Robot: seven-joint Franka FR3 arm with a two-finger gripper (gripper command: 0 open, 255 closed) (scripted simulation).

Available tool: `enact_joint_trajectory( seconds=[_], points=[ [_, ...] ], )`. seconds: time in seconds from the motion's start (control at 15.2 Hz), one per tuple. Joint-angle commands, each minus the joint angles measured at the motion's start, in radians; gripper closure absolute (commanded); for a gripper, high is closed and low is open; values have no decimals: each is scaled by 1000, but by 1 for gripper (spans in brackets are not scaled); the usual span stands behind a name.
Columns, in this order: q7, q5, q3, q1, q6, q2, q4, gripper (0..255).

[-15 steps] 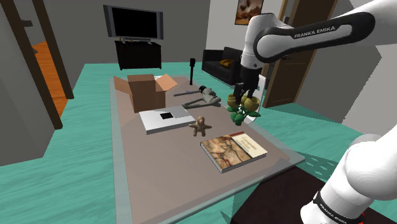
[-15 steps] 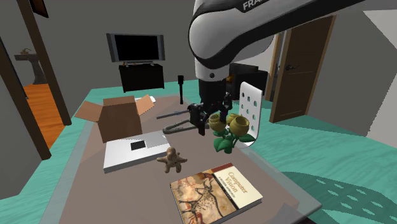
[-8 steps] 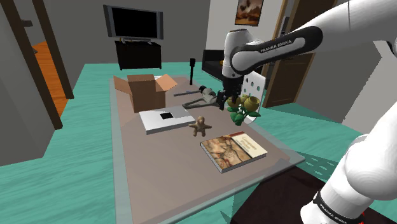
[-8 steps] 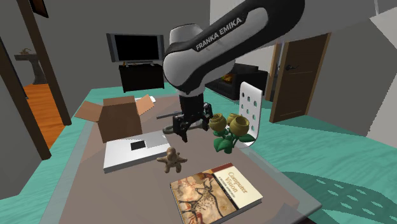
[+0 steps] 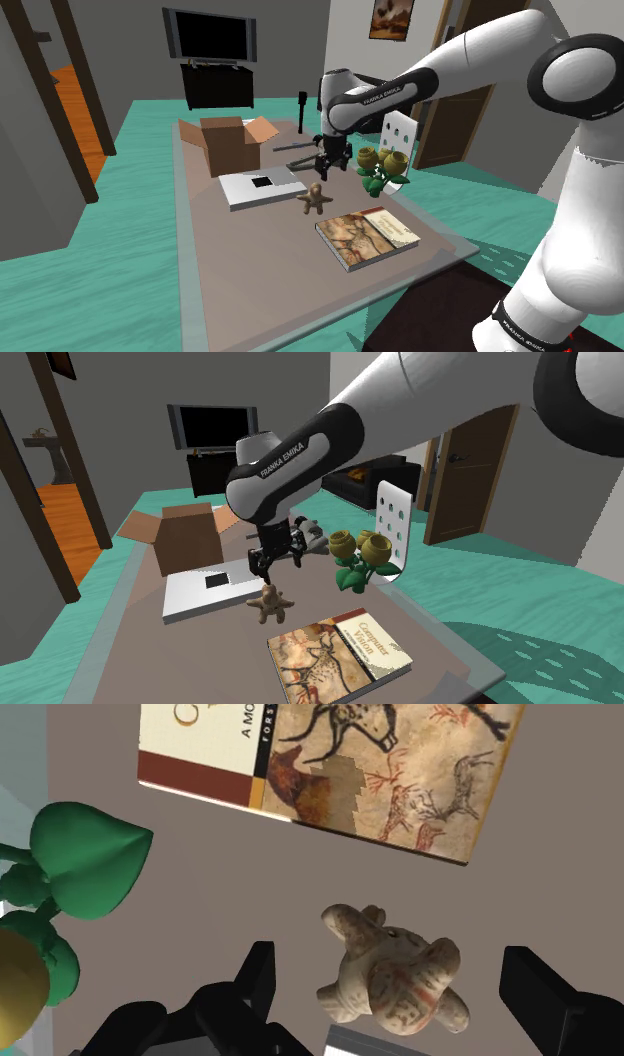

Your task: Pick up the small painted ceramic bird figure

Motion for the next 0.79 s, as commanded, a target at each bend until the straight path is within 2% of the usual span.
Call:
enact_joint_trajectory(
  seconds=[0.0, 0.33, 0.73],
  points=[
    [18, -13, -1, 7, -1, 89, 82, 0],
    [45, -35, -10, 26, -25, 296, 297, 0],
    [58, -42, -14, 27, 37, 333, 271, 0]
  ],
)
